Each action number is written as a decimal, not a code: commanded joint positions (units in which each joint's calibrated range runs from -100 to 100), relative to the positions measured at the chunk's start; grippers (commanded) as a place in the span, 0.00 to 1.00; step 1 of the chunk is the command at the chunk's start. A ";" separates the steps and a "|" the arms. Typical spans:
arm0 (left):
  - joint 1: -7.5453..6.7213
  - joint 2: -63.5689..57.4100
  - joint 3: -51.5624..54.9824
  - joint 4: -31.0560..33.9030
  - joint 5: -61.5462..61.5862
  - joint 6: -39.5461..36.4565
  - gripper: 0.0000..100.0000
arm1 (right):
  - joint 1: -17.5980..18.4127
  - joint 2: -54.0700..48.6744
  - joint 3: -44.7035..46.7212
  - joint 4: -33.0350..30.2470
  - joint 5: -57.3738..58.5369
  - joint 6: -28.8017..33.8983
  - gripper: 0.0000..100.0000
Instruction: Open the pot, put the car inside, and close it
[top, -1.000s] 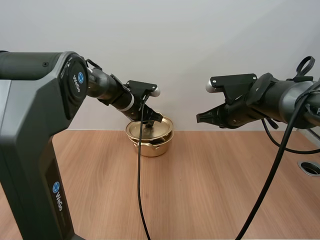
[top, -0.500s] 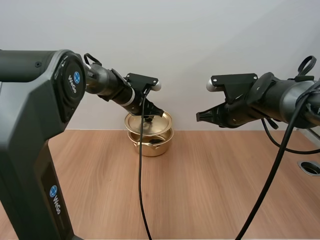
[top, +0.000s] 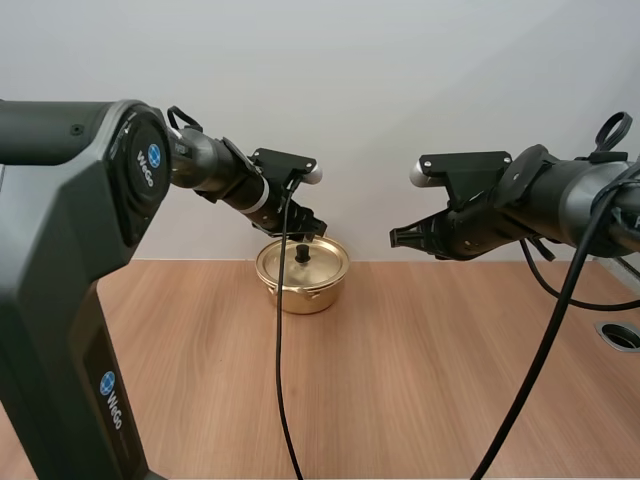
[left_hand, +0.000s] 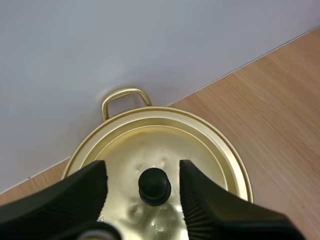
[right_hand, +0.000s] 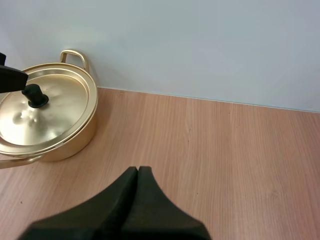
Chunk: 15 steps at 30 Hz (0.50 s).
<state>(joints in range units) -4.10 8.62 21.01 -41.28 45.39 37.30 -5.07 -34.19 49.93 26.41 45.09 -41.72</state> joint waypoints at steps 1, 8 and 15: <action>0.70 -2.70 -0.07 -0.96 -0.52 -2.22 0.35 | -0.02 -0.07 0.04 0.35 0.01 0.00 0.00; 4.13 -13.09 -0.07 -1.88 4.35 -6.67 0.00 | -0.02 -2.45 -0.28 3.52 -2.73 1.10 0.00; 6.78 -20.31 -0.40 -2.81 26.53 -12.75 0.00 | 0.05 -10.16 3.68 4.16 -26.37 1.22 0.00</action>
<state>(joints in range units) 2.72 -10.37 20.37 -45.84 62.77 25.38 -5.07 -41.40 51.55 30.54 34.76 -40.44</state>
